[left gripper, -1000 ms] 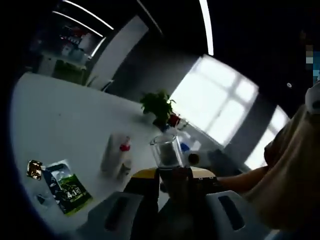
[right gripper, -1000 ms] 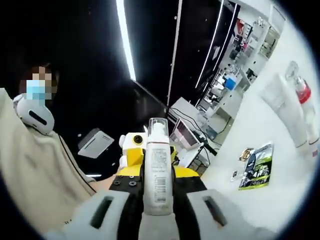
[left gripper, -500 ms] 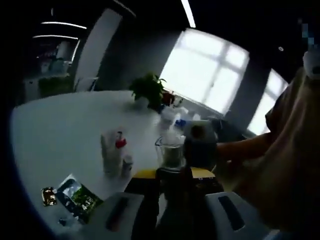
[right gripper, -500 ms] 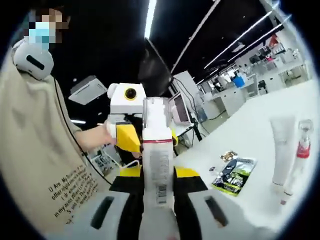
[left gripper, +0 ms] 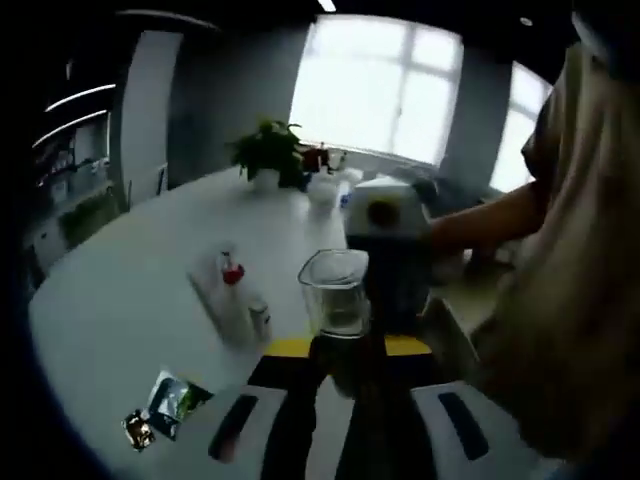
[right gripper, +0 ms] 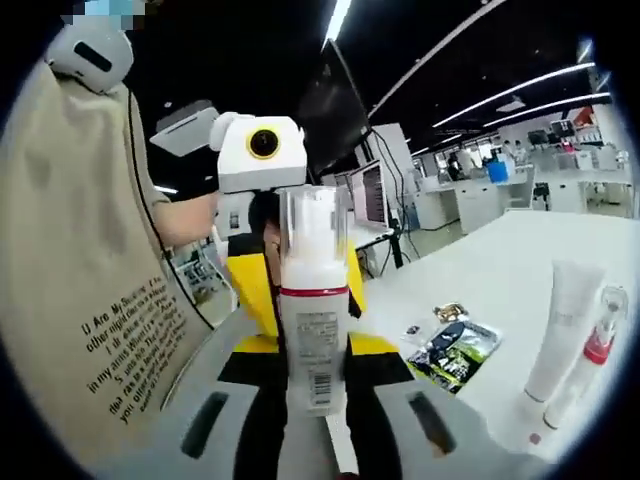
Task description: Arrange the skincare products in the storage area until every visible bottle or jar stands upright without overlapping.
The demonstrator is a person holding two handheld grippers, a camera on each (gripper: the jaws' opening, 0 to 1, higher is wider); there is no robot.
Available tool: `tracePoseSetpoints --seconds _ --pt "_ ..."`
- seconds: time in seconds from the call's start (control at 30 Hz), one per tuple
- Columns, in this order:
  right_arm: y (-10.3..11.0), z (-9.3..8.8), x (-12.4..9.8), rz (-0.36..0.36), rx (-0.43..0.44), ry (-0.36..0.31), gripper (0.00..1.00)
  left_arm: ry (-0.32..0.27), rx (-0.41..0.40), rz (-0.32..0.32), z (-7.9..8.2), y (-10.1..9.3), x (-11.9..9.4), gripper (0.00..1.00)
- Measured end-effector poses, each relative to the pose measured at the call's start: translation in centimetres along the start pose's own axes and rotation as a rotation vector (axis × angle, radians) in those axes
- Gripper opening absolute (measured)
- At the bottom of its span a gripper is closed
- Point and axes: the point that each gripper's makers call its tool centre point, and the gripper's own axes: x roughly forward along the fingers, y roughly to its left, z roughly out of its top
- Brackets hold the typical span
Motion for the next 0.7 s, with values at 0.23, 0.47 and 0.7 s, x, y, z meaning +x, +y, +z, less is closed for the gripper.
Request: tracePoseSetpoints --seconds 0.23,0.47,0.7 --pt "-0.5 -0.1 -0.1 -0.009 -0.101 0.014 0.21 0.019 0.042 0.005 -0.2 0.1 0.4 0.18" --pt "-2.2 -1.8 0.0 -0.093 -0.207 0.118 0.22 0.146 0.175 0.073 -1.4 1.0 1.5 0.18" --pt "-3.5 -3.8 -0.4 -0.162 -0.185 0.193 0.24 0.159 0.166 0.073 -2.4 1.8 3.3 0.17"
